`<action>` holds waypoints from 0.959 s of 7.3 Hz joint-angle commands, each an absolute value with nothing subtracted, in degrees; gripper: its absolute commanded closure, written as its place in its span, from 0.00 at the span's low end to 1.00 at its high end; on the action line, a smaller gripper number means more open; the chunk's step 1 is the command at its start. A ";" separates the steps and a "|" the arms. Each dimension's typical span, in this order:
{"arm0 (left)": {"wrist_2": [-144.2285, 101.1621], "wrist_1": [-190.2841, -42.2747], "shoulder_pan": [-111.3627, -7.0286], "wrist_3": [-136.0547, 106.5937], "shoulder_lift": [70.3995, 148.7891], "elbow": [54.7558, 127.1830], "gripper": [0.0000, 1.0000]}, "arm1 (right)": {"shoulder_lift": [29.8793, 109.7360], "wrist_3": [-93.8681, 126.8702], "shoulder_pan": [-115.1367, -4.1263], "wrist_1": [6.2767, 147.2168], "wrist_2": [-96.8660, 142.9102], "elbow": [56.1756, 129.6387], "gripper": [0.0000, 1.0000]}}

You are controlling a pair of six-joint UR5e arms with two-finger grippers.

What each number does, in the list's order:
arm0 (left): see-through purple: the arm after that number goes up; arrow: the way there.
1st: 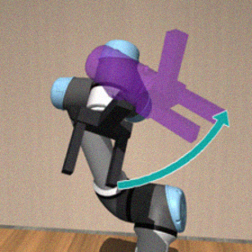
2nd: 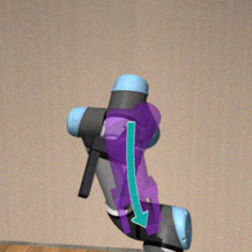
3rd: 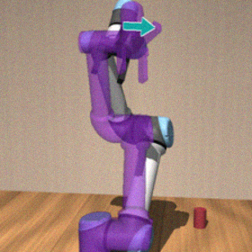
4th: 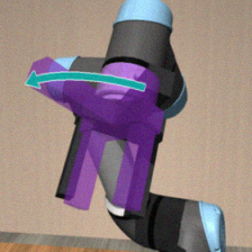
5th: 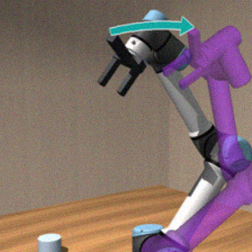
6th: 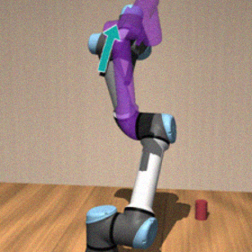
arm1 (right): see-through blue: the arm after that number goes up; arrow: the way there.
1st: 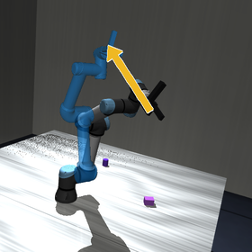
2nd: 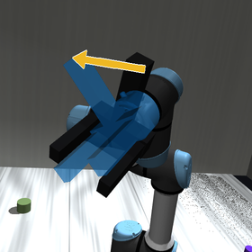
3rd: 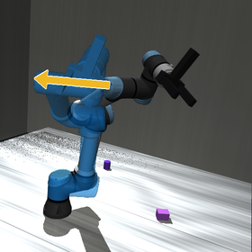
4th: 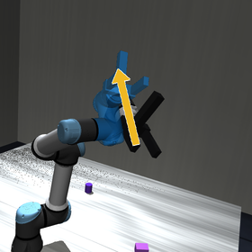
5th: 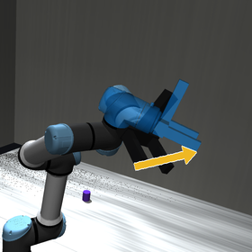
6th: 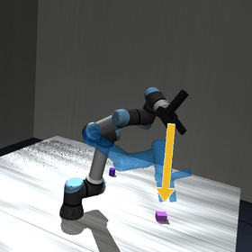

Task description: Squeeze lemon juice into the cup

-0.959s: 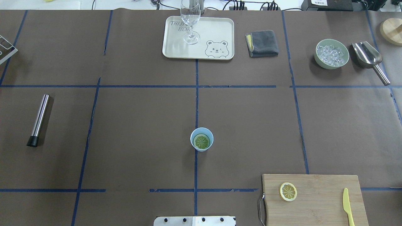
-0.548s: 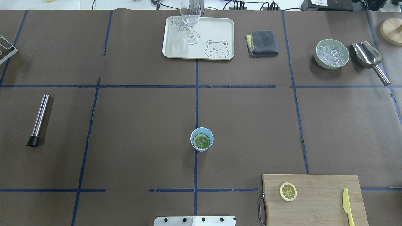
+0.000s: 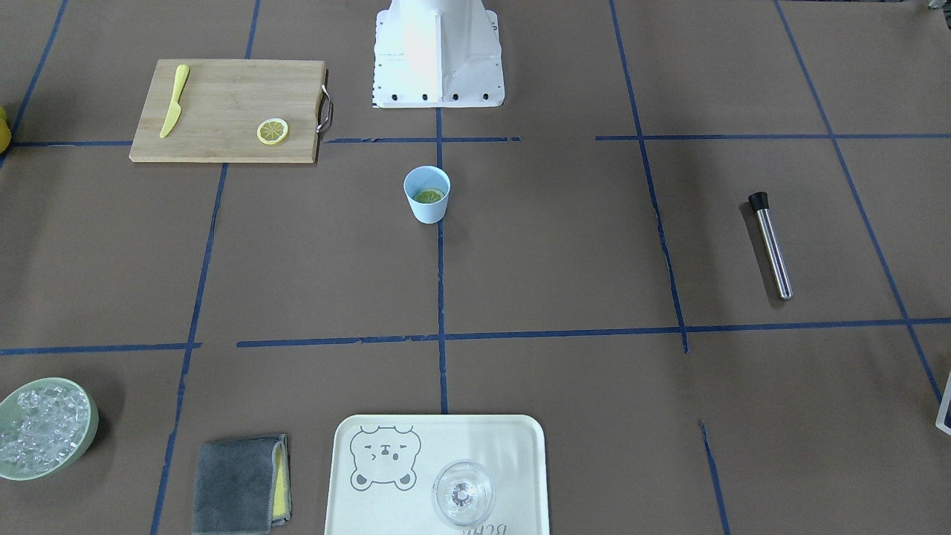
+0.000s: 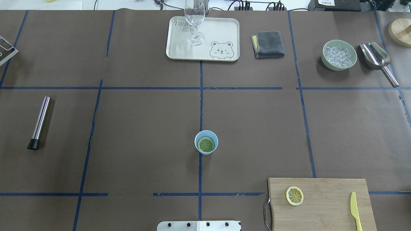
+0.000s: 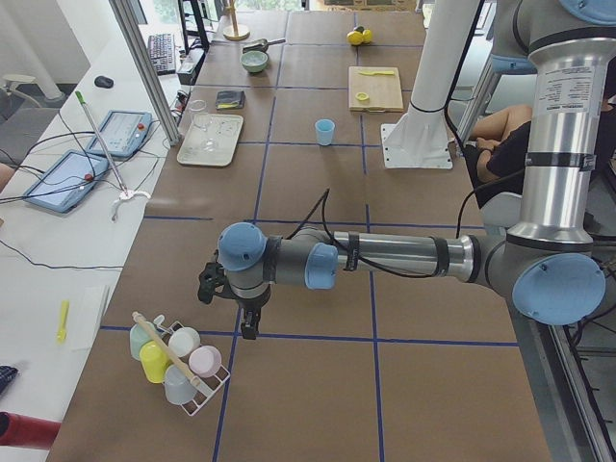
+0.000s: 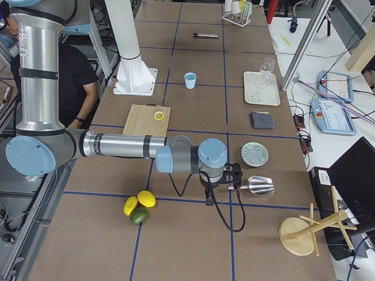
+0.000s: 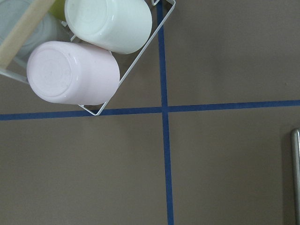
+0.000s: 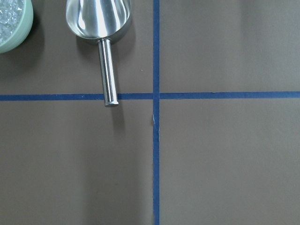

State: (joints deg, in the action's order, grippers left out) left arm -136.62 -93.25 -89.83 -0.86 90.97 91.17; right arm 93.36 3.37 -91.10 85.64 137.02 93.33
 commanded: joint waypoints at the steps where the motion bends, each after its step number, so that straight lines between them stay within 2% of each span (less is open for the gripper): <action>1: -136.58 -93.34 -89.82 -0.88 90.97 91.14 0.00 | 93.34 3.34 -91.23 85.61 137.02 93.43 0.00; 7: -136.67 -93.52 -89.82 -0.79 90.97 91.05 0.00 | 93.34 3.34 -91.32 85.61 137.02 93.52 0.00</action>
